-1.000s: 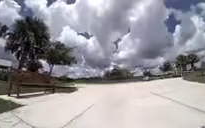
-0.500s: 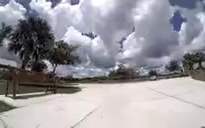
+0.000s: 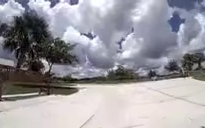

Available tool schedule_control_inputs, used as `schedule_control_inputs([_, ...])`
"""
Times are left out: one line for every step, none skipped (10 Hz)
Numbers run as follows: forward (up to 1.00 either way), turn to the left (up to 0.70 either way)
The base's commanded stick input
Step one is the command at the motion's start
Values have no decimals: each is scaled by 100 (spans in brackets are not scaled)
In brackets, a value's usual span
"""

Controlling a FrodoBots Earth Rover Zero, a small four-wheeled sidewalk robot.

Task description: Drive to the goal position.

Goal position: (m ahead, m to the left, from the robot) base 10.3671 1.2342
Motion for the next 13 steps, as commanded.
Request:
schedule_control_inputs([70,0])
schedule_control_inputs([70,0])
schedule_control_inputs([70,0])
schedule_control_inputs([70,0])
schedule_control_inputs([70,0])
schedule_control_inputs([70,0])
schedule_control_inputs([70,0])
schedule_control_inputs([70,0])
schedule_control_inputs([70,0])
schedule_control_inputs([70,0])
schedule_control_inputs([70,0])
schedule_control_inputs([70,0])
schedule_control_inputs([70,0])
